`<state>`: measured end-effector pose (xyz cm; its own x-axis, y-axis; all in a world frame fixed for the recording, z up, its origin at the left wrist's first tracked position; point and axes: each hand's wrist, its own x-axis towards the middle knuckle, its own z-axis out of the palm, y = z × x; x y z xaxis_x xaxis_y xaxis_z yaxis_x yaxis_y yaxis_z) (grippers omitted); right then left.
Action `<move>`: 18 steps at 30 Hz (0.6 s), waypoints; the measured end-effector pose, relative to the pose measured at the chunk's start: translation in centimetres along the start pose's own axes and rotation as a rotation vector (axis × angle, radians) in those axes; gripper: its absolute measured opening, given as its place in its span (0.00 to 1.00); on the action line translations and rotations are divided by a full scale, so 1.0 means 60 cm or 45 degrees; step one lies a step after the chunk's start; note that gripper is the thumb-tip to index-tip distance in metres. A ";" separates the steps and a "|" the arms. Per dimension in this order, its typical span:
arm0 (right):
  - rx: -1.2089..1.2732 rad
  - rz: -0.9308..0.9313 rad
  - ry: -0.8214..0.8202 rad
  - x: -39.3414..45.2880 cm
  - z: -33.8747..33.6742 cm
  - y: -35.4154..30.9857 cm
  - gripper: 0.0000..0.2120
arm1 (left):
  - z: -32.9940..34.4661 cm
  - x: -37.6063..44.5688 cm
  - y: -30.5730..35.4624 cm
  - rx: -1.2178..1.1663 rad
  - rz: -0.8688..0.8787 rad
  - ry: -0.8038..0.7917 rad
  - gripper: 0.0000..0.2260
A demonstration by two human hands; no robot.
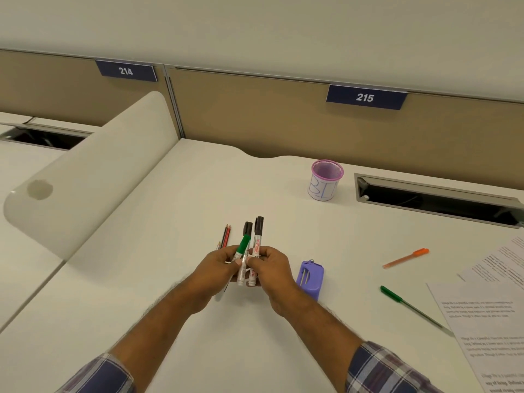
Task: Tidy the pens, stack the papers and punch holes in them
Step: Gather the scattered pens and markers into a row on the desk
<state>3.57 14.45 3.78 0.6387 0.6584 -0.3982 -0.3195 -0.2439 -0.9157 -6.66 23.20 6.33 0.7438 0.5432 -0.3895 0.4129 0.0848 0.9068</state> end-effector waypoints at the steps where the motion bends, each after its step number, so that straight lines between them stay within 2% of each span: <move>1: -0.010 0.002 0.007 0.003 0.005 -0.001 0.09 | -0.006 0.002 0.000 0.008 -0.005 -0.016 0.13; 9: -0.036 0.039 -0.050 0.023 0.026 0.007 0.05 | -0.047 0.025 -0.012 0.112 -0.060 0.015 0.12; 14: -0.322 0.067 0.131 0.046 0.032 0.021 0.07 | -0.080 0.048 -0.022 0.154 -0.078 0.357 0.14; 18: -0.556 0.036 0.179 0.051 0.039 0.028 0.07 | -0.111 0.068 -0.041 0.221 -0.134 0.627 0.14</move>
<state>3.34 17.72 1.15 0.7324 0.5512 -0.3996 -0.0325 -0.5579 -0.8293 -8.16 30.75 3.57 0.3762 0.8706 -0.3171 0.5837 0.0432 0.8109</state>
